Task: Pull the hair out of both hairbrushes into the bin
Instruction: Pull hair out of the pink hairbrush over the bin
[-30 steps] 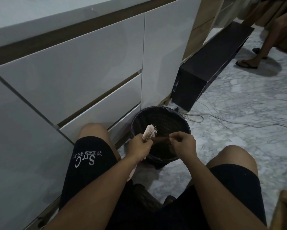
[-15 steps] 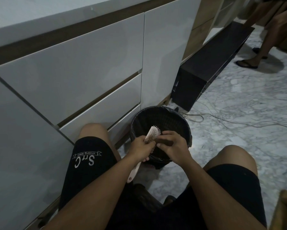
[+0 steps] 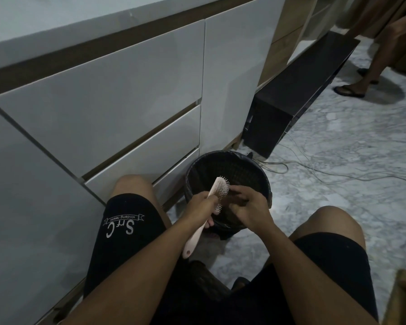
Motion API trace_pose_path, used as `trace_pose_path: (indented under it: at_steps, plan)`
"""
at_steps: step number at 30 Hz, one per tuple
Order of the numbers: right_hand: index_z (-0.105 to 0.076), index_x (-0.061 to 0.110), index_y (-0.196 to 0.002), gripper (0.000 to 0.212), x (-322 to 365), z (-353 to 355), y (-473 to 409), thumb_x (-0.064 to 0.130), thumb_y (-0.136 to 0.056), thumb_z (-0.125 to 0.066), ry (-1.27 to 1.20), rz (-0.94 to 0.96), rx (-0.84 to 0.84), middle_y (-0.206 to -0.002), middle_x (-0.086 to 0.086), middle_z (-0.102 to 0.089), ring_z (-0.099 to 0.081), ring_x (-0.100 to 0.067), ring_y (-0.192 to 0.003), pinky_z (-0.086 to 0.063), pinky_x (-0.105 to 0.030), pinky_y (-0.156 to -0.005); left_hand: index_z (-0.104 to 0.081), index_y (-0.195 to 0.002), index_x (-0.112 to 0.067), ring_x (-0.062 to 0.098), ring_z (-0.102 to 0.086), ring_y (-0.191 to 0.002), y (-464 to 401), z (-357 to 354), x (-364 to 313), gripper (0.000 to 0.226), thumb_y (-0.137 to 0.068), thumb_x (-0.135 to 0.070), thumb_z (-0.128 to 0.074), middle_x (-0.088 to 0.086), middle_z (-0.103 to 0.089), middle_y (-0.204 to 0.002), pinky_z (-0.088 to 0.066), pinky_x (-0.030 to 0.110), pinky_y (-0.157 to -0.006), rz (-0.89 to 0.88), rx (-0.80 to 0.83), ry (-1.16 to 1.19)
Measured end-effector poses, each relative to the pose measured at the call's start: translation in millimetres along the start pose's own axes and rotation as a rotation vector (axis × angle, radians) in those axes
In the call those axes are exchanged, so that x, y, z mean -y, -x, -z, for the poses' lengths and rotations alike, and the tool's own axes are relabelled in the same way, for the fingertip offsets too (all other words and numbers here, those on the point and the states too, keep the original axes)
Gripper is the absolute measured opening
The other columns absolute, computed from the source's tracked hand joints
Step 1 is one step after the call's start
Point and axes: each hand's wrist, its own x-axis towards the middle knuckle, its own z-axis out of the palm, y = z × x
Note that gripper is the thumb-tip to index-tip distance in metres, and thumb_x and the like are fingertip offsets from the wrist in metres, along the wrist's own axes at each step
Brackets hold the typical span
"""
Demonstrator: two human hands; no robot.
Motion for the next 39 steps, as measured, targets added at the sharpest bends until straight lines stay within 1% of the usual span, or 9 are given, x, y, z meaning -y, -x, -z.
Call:
trace_pose_path:
  at_steps: [2,6,14,18,22,26,32,36,39]
  plan:
    - [-0.070,0.019,-0.115,0.048,3.3,-1.5,3.2,0.005,-0.070,-0.077,-0.025,0.038,0.047,-0.113,0.005,-0.067,-0.062,-0.005,-0.101,-0.045,-0.009,-0.085,-0.061,-0.112,0.003,0.024,-0.053,-0.040,-0.9,-0.8,-3.6,0.034,-0.085,-0.011,-0.045,0.016,-0.068,-0.079,-0.038,0.023,-0.039,0.045,0.024,0.087]
    - [-0.078,0.019,-0.098,0.022,6.3,-4.7,6.4,0.009,-0.078,-0.075,0.014,0.094,0.022,-0.102,0.008,-0.071,-0.063,0.000,-0.093,-0.046,-0.010,-0.085,-0.058,-0.117,0.007,0.023,-0.052,-0.039,-2.0,-0.1,-2.9,0.038,-0.086,-0.007,-0.041,0.017,-0.066,-0.076,-0.037,0.021,-0.036,0.058,0.048,0.139]
    - [-0.077,0.017,-0.094,0.012,2.4,6.6,-2.2,0.014,-0.086,-0.069,-0.079,-0.188,-0.183,-0.091,0.004,-0.074,-0.065,-0.008,-0.086,-0.047,-0.019,-0.079,-0.051,-0.128,0.011,0.022,-0.048,-0.040,-3.1,2.8,-8.0,0.044,-0.090,-0.007,-0.037,0.020,-0.067,-0.084,-0.035,0.021,-0.035,0.122,0.008,0.163]
    - [-0.070,0.020,-0.095,0.015,5.2,6.0,-1.9,0.010,-0.083,-0.072,-0.199,-0.200,-0.066,-0.089,0.001,-0.075,-0.071,-0.016,-0.084,-0.057,-0.032,-0.082,-0.057,-0.118,0.012,0.020,-0.046,-0.034,-0.5,0.9,-7.3,0.040,-0.092,-0.010,-0.035,0.016,-0.064,-0.073,-0.033,0.018,-0.032,0.118,0.048,0.279]
    - [-0.064,0.013,-0.102,0.028,12.0,-0.5,4.7,0.004,-0.079,-0.075,-0.354,-0.146,0.004,-0.090,-0.003,-0.075,-0.073,-0.015,-0.079,-0.058,-0.026,-0.075,-0.062,-0.107,0.009,0.020,-0.048,-0.034,2.0,-0.7,-6.4,0.037,-0.092,-0.013,-0.035,0.014,-0.064,-0.067,-0.035,0.020,-0.032,0.095,0.102,0.302]
    - [-0.072,0.011,-0.086,0.009,11.6,-2.7,3.0,0.008,-0.079,-0.077,-0.286,-0.154,-0.026,-0.076,-0.002,-0.074,-0.070,-0.012,-0.064,-0.056,-0.026,-0.066,-0.058,-0.117,0.010,0.020,-0.050,-0.035,2.6,0.0,-3.7,0.040,-0.091,-0.012,-0.035,0.014,-0.065,-0.069,-0.035,0.020,-0.033,0.062,0.090,0.249]
    - [-0.073,0.016,-0.086,0.007,7.9,9.1,-3.8,0.010,-0.084,-0.072,-0.250,-0.270,-0.197,-0.080,0.003,-0.072,-0.070,-0.016,-0.075,-0.058,-0.034,-0.079,-0.057,-0.120,0.011,0.021,-0.050,-0.038,4.1,0.7,-6.2,0.042,-0.093,-0.013,-0.037,0.016,-0.067,-0.074,-0.036,0.020,-0.033,0.086,0.061,0.245]
    - [-0.069,0.025,-0.091,0.016,7.0,5.9,-2.5,0.011,-0.083,-0.071,-0.260,-0.220,-0.115,-0.085,0.002,-0.073,-0.071,-0.019,-0.080,-0.059,-0.040,-0.079,-0.063,-0.107,0.010,0.021,-0.049,-0.039,8.1,-1.1,-8.9,0.038,-0.091,-0.012,-0.035,0.016,-0.066,-0.073,-0.036,0.022,-0.035,0.098,0.089,0.312]
    - [-0.069,0.026,-0.100,0.024,8.9,1.1,0.6,0.014,-0.081,-0.076,-0.280,-0.129,-0.053,-0.087,0.001,-0.075,-0.071,-0.016,-0.079,-0.058,-0.031,-0.076,-0.065,-0.097,0.004,0.021,-0.050,-0.038,9.6,-0.1,-9.9,0.033,-0.089,-0.012,-0.037,0.017,-0.066,-0.073,-0.035,0.024,-0.037,0.096,0.110,0.317]
